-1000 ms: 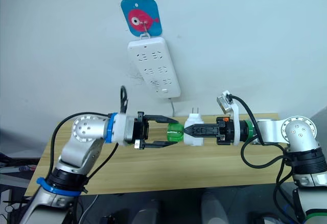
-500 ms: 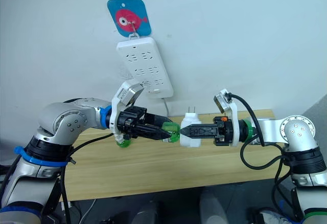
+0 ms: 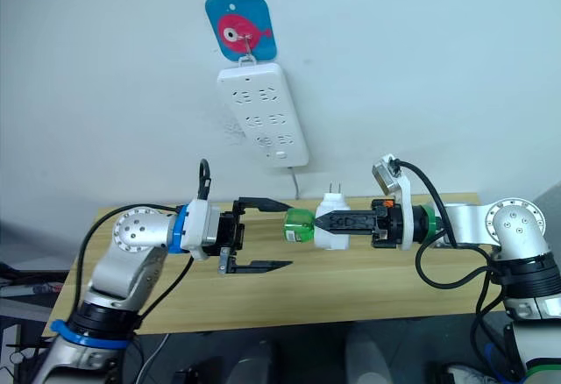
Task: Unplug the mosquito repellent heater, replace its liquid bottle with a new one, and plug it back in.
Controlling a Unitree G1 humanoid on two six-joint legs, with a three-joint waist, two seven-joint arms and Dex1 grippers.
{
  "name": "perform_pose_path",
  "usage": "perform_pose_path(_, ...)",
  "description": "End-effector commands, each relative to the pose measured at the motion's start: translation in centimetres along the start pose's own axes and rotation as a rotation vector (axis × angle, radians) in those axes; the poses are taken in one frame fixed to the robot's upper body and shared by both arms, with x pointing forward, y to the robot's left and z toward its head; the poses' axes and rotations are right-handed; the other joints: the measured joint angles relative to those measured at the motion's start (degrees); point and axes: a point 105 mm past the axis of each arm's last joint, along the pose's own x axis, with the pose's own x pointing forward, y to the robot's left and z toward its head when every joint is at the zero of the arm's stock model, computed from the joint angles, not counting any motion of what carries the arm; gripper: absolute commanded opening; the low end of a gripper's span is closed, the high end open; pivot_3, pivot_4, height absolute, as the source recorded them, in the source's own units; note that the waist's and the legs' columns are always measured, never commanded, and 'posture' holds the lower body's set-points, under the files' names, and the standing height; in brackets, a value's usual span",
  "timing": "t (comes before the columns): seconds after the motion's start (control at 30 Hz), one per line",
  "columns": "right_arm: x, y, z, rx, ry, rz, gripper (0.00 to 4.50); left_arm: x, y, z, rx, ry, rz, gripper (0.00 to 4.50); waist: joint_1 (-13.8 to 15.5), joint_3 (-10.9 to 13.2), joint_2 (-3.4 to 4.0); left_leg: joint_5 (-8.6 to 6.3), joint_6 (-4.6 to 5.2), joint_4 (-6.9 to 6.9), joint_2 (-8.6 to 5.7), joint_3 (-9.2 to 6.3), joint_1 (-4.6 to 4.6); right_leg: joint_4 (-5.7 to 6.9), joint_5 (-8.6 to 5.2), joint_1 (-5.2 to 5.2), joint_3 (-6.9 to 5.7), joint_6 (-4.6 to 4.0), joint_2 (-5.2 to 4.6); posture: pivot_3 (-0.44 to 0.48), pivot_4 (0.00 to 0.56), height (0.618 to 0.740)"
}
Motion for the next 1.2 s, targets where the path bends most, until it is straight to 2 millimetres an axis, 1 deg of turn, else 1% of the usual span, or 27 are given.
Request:
perform_pose_path(0.03, 0.1, 1.2, 0.2, -0.02, -0.008, 0.052, 3.06, -0.3, 0.7, 0.9, 0.13, -0.029, 0.065, 4.37, 0.11, 0.0, 0.0, 0.0, 0.0, 0.0, -0.01, 0.0, 0.0, 0.0, 0.0, 0.0, 0.0, 0.0, 0.0, -0.126, 0.191, 0.734)
perform_pose_path(0.13, 0.1, 1.2, 0.1, -0.021, -0.004, 0.051, 3.06, 0.0, 0.9, 1.3, 0.181, -0.059, 0.08, 4.37, 0.08, 0.0, 0.0, 0.0, 0.0, -0.01, -0.01, 0.01, 0.01, 0.01, 0.01, 0.01, 0.01, 0.0, 0.0, -0.125, 0.191, 0.734)
perform_pose_path(0.23, 0.1, 1.3, 0.1, -0.022, -0.003, 0.051, 3.06, 0.3, 0.9, 1.4, 0.202, -0.069, 0.059, 4.37, 0.06, 0.0, 0.0, 0.0, 0.0, -0.01, -0.01, 0.0, 0.0, 0.0, 0.01, 0.01, -0.01, 0.01, 0.0, -0.124, 0.19, 0.734)
perform_pose_path(0.33, 0.2, 1.3, 0.2, -0.025, 0.0, 0.053, 3.06, 0.5, 1.1, 1.1, 0.217, -0.064, 0.055, 3.85, 0.05, 0.0, 0.0, 0.0, 0.0, -0.01, -0.01, -0.02, 0.01, 0.02, 0.01, 0.01, -0.03, 0.01, 0.01, -0.124, 0.19, 0.734)
perform_pose_path(0.47, 0.3, 1.3, 0.2, -0.028, 0.002, 0.056, 3.06, 1.1, 1.0, 1.0, 0.223, -0.07, 0.047, 2.55, -0.03, 0.0, 0.0, 0.0, 0.01, -0.01, -0.02, -0.01, 0.01, 0.01, 0.01, 0.02, -0.01, 0.01, 0.01, -0.125, 0.19, 0.734)
perform_pose_path(0.5, 0.3, 1.3, 0.2, -0.028, 0.002, 0.056, 3.06, 1.1, 0.9, 1.0, 0.224, -0.073, 0.046, 2.3, -0.04, 0.0, 0.0, 0.0, 0.0, -0.01, -0.01, -0.02, 0.0, 0.01, 0.01, 0.01, -0.03, 0.01, 0.01, -0.128, 0.19, 0.734)
perform_pose_path(0.67, 0.2, 1.3, 0.1, -0.03, 0.005, 0.056, 3.06, 1.1, 1.0, 1.3, 0.211, -0.06, 0.008, 2.24, -0.1, 0.0, 0.0, 0.0, 0.0, -0.02, 0.0, -0.03, 0.02, 0.02, 0.01, 0.01, -0.04, 0.01, 0.03, -0.124, 0.192, 0.734)
perform_pose_path(0.7, 0.2, 1.3, 0.1, -0.031, 0.007, 0.055, 3.06, 1.1, 1.4, 1.2, 0.139, -0.036, -0.003, 2.24, -0.1, 0.0, 0.0, 0.0, 0.0, -0.01, 0.0, -0.04, 0.01, 0.02, 0.01, 0.01, -0.04, 0.01, 0.03, -0.124, 0.192, 0.734)
perform_pose_path(0.8, 0.1, 1.3, -0.1, -0.035, 0.021, 0.051, 3.06, 0.7, 2.7, 0.7, -0.281, 0.06, -0.014, 2.24, -0.41, 0.01, -0.02, 0.0, 0.01, 0.0, -0.02, -0.07, 0.02, 0.05, 0.01, 0.02, -0.04, 0.01, 0.03, -0.124, 0.192, 0.734)
perform_pose_path(0.83, 0.1, 1.3, -0.1, -0.036, 0.024, 0.05, 3.06, 0.7, 2.9, 0.8, -0.368, 0.077, -0.017, 2.24, -0.45, 0.02, -0.03, 0.0, 0.01, 0.01, -0.03, -0.12, 0.01, 0.08, 0.01, 0.02, -0.06, 0.02, 0.03, -0.114, 0.194, 0.734)
perform_pose_path(0.9, 0.1, 1.2, -0.4, -0.039, 0.041, 0.048, 3.06, 0.1, 3.5, 1.5, -0.592, 0.101, -0.078, 2.24, -0.66, 0.04, -0.04, 0.0, 0.01, -0.01, -0.03, -0.13, 0.01, 0.05, 0.01, 0.03, -0.09, 0.02, 0.04, -0.112, 0.194, 0.734)
perform_pose_path(0.93, 0.1, 1.3, -0.6, -0.041, 0.051, 0.048, 3.06, -0.5, 4.0, 2.2, -0.725, 0.095, -0.12, 2.24, -0.77, 0.12, -0.08, 0.0, 0.01, -0.01, -0.03, -0.14, 0.01, 0.06, 0.0, 0.03, -0.11, 0.02, 0.04, -0.111, 0.195, 0.734)
perform_pose_path(0.97, 0.1, 1.3, -0.7, -0.042, 0.058, 0.049, 3.06, -0.9, 4.4, 3.0, -0.816, 0.085, -0.149, 2.24, -0.87, 0.21, -0.08, 0.0, 0.02, -0.01, -0.01, -0.18, 0.0, 0.05, 0.0, 0.02, -0.15, 0.02, 0.08, -0.113, 0.195, 0.734)
perform_pose_path(1.03, 0.1, 1.3, -0.8, -0.046, 0.064, 0.052, 3.06, -1.2, 5.1, 3.8, -0.895, 0.066, -0.167, 2.24, -1.36, 0.26, -0.07, 0.0, 0.02, -0.01, -0.01, -0.21, 0.0, 0.08, 0.0, 0.02, -0.18, 0.02, 0.1, -0.113, 0.195, 0.734)
perform_pose_path(1.2, 0.1, 1.4, -0.9, -0.049, 0.059, 0.058, 3.06, -0.9, 4.3, 3.6, -0.818, 0.1, -0.183, 2.24, -2.06, 0.35, -0.06, 0.02, -0.01, -0.11, 0.03, -0.12, 0.01, -0.02, -0.01, -0.04, -0.12, 0.01, 0.09, -0.121, 0.196, 0.734)
